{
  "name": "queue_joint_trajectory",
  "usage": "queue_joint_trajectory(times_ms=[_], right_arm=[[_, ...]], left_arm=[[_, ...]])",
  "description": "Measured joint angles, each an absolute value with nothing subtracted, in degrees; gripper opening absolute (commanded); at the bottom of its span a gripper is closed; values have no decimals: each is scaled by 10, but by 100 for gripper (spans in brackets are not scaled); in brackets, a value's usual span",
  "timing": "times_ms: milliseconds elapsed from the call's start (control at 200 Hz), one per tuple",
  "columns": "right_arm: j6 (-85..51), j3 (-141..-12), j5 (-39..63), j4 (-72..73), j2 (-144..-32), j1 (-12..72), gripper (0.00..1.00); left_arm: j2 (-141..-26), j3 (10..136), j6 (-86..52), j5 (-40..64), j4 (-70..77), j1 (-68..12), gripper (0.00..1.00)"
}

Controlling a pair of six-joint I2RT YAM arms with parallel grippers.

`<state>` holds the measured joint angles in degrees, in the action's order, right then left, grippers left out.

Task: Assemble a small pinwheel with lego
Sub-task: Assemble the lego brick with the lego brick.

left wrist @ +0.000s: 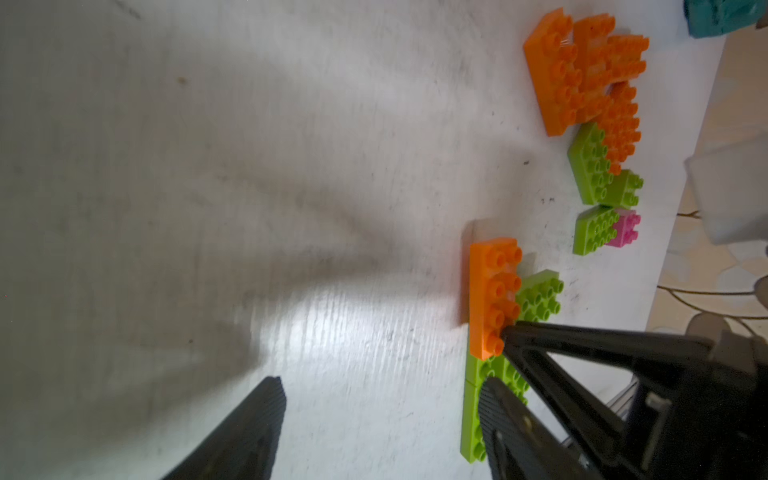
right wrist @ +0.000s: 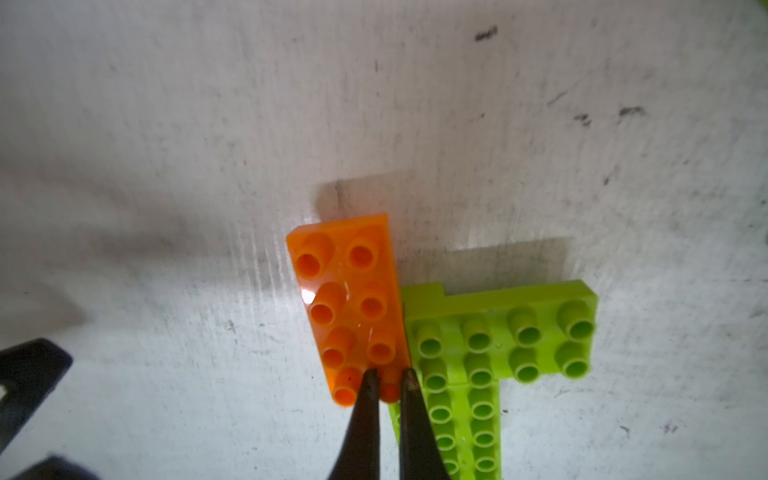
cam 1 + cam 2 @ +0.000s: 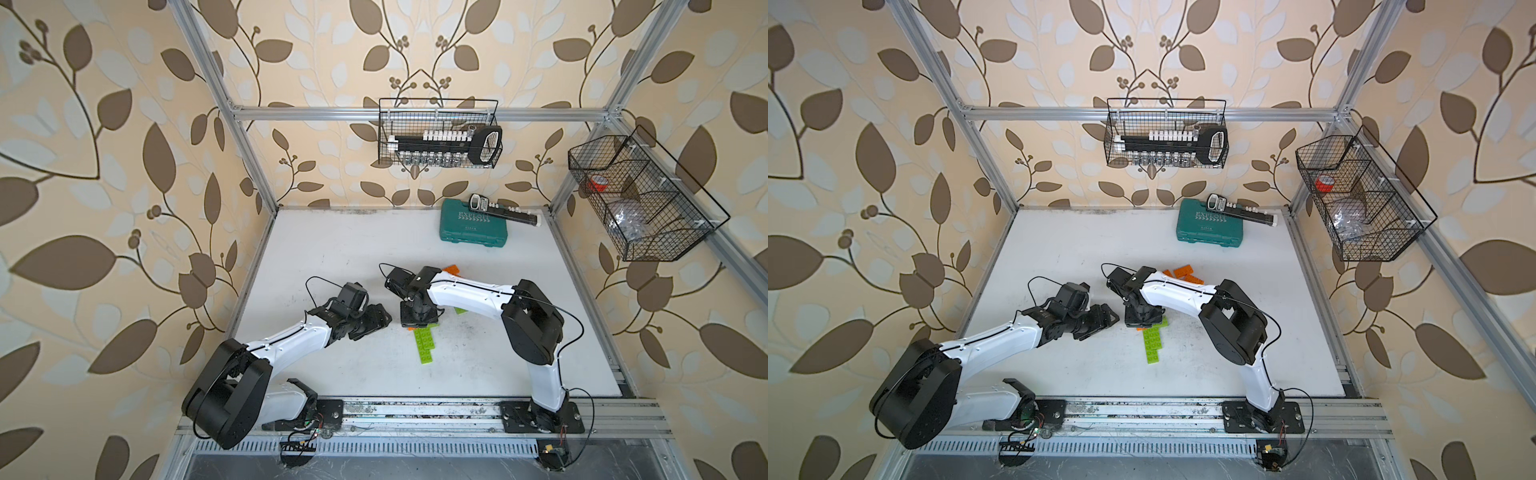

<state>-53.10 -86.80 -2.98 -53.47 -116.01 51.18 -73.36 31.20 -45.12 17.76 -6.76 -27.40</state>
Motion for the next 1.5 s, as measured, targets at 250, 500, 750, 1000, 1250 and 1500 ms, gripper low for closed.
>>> queue_joint_trajectory(times_ms=[250,500,750,1000,1250,1500], right_arm=[[-539,-842,-30,-518,-1150,517,4],[-540,-840,-36,-515,-1149,521,4],[-532,-853,-37,-528,-1158,521,3],[-514,-861,-46,-542,-1161,519,4],[-504,-862,-47,-551,-1161,510,14],[-494,-862,-47,-552,-1161,510,14]], left_arm=[[-766,333,-452,224,-27,-231,76],[-766,333,-451,237,-27,-228,76],[-753,333,-450,236,-35,-224,76],[-728,333,-445,236,-50,-220,76],[-728,333,-439,236,-62,-220,76],[-728,333,-437,236,-62,-220,76]])
